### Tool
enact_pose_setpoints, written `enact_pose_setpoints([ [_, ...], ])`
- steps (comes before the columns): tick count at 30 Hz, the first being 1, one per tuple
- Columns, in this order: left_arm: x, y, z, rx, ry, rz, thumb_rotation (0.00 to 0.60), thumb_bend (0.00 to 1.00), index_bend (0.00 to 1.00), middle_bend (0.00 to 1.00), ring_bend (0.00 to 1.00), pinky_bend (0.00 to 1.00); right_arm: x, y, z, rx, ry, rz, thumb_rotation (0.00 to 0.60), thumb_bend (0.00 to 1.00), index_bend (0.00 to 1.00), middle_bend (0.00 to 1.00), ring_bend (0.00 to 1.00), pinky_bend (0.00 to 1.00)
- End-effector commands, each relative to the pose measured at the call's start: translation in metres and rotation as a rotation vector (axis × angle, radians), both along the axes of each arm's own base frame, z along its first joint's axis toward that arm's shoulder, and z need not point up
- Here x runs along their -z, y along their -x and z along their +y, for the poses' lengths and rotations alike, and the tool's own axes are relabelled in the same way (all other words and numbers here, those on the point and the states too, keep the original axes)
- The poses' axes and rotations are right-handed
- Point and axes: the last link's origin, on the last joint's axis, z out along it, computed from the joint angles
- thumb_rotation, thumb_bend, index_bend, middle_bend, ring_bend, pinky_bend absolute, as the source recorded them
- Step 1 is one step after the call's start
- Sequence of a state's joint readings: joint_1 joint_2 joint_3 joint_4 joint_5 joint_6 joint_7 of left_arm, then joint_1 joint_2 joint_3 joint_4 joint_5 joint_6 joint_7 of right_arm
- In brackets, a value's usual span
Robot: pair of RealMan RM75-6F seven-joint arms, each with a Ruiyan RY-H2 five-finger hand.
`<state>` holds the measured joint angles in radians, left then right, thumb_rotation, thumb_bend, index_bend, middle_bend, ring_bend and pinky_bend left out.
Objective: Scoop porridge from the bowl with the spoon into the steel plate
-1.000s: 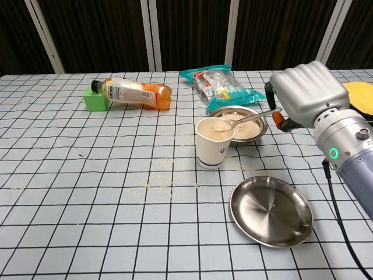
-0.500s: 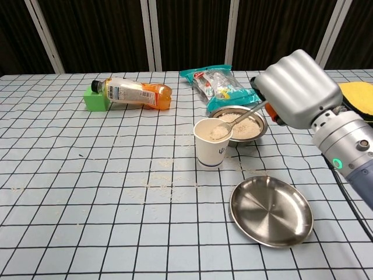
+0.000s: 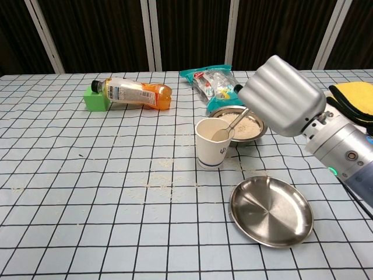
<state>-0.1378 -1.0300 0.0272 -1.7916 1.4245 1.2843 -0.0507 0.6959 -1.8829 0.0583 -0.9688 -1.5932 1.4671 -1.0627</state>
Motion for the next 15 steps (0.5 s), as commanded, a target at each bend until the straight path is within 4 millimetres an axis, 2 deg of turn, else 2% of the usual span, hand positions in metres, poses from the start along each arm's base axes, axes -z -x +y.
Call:
enact_pose_setpoints([
  [1,0.0005,0.0,-0.0001,-0.003,0.001,0.003,0.6,0.0,0.0,0.0,0.0,0.0,-0.0017,-0.0005,-0.0023,-0.039,0.021,0.06,0.6,0.56,0.65,0.95,1.0,0.98],
  [5,0.0009,-0.0002,0.0001,-0.007,0.001,0.006,0.6,0.0,0.0,0.0,0.0,0.0,-0.0022,-0.002,-0.0025,-0.09,0.035,0.137,0.6,0.56,0.65,0.95,1.0,0.98],
  [15,0.0009,-0.0003,0.0003,-0.011,0.001,0.006,0.6,0.0,0.0,0.0,0.0,0.0,-0.0112,-0.0083,-0.0014,-0.097,0.049,0.143,0.6,0.56,0.65,0.95,1.0,0.98],
])
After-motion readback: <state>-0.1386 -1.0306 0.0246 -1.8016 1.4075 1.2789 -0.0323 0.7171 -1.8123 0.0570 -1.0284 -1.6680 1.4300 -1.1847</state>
